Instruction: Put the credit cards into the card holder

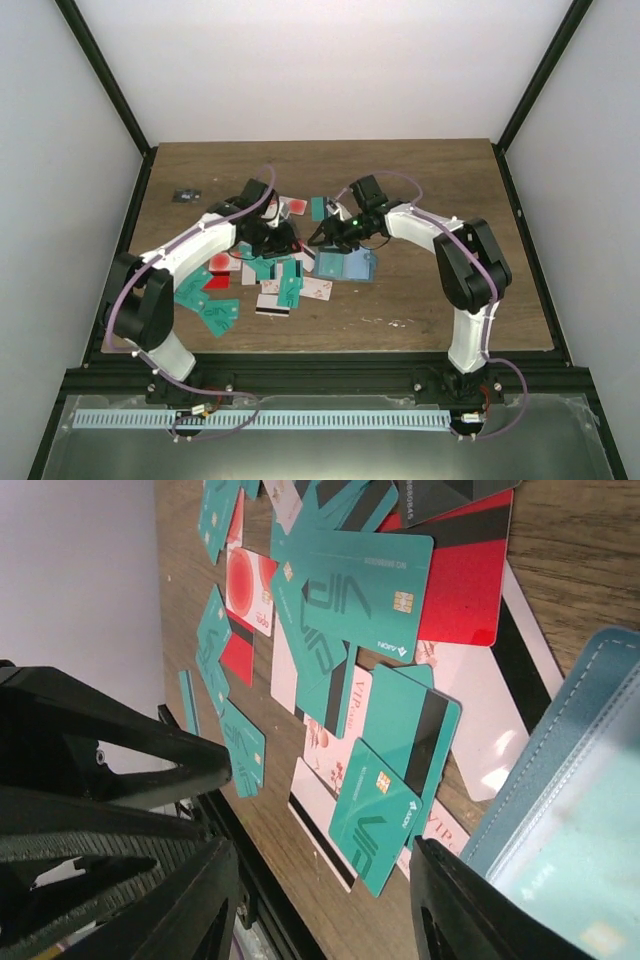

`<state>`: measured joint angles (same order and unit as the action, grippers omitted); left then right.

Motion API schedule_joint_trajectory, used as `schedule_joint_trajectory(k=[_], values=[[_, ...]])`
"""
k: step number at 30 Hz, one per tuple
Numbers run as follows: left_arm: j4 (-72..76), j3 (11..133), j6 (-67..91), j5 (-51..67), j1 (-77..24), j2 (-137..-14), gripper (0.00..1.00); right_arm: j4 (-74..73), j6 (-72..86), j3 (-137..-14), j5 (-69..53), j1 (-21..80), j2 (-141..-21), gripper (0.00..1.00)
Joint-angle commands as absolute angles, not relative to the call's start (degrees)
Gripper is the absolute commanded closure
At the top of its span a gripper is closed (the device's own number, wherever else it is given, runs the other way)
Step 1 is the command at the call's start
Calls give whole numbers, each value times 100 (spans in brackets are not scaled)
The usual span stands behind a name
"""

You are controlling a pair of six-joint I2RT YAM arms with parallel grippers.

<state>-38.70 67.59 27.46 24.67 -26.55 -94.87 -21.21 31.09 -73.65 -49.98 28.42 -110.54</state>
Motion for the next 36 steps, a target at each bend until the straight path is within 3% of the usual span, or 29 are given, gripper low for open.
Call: schedule_joint_trajectory(k=[1,18,27,32,36], values=[[-4018,6644,2886,2064,-2616,-9038,62,-2341,2939,-7356,-4829,2852,-10456,50],[-4816,6266,3275,1265,-2603,-7583,58,-2609,2952,-6057,-4026,2638,-8076,36],[-5058,5933,4207,1209,-2686,-6929,57,-3659,2825,-5646,-3915,2531,-6526,20],[-5941,6061,4356,894,-2712,-6642,57,-3876,3225,-5270,-4039,2535,-5816,1],[-6233,5815,4481,686,-2716,-6207,53,-4041,3420,-5020,-3964,2532,-5458,0]])
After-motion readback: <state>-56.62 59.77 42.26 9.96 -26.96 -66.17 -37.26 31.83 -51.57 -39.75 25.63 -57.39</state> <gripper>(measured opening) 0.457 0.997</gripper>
